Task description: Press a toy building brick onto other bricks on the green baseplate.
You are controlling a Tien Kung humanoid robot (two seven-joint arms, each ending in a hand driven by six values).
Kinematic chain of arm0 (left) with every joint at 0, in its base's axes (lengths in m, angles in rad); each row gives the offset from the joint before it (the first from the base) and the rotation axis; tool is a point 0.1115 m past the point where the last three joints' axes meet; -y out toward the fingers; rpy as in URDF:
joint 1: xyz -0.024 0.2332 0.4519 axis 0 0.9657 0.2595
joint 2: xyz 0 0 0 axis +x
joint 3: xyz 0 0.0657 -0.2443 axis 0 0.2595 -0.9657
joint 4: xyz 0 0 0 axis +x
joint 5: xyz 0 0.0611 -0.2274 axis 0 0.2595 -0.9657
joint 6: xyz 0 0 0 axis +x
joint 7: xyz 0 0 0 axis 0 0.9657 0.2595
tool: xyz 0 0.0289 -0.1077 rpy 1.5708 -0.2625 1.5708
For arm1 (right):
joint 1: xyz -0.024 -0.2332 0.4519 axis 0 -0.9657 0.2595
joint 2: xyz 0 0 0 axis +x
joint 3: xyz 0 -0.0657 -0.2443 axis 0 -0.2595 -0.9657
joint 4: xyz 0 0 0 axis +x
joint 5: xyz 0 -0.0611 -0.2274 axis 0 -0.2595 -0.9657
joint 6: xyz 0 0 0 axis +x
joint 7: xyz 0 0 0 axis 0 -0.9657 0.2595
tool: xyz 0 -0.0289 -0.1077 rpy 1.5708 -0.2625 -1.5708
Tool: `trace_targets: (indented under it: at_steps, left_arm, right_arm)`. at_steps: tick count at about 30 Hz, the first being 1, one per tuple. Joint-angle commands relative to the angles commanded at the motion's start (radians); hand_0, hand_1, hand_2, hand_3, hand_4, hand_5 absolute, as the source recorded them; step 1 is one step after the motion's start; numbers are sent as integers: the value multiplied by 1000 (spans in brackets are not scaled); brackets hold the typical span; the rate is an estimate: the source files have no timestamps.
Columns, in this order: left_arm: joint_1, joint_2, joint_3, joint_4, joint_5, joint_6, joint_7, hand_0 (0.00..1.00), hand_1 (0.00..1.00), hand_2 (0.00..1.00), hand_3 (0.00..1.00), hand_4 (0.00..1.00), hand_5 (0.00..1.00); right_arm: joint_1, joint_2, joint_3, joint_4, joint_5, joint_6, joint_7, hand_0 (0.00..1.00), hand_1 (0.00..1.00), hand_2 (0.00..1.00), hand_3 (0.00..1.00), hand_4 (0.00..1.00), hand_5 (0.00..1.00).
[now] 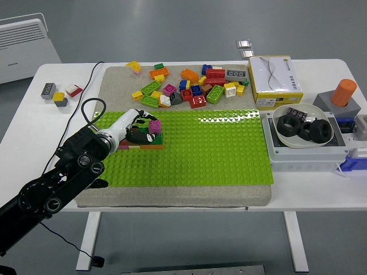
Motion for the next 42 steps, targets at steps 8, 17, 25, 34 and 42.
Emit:
trace_targets:
  at_steps: [8, 17, 25, 34, 42]
  left_arm:
    - [-1, 2, -3, -8, 4, -8, 0, 868, 914, 921, 711, 687, 2]
    - [-2, 5, -6, -6, 11, -22, -2, 869, 914, 923, 741, 719, 2]
    - [-1, 7, -7, -7, 21, -29, -6, 881, 921, 927, 753, 739, 2]
    - [-5, 12, -8, -11, 33, -44, -26, 885, 923, 932, 767, 759, 2]
    - [-10, 22, -3, -28, 59, -56, -54, 891, 924, 933, 766, 783, 2]
  right_arm:
    - [0, 0, 5, 0, -4, 0, 1, 520, 678, 719, 687, 730, 785]
    - [1, 0, 6, 0, -5, 1, 1, 520, 677, 719, 687, 729, 788]
    - [0, 0, 5, 0, -5, 1, 0, 520, 678, 719, 687, 727, 786]
    - [-2, 1, 6, 0, -8, 1, 0, 520, 678, 719, 687, 727, 785]
    - [-3, 2, 9, 0, -11, 1, 0, 520, 677, 718, 686, 726, 786]
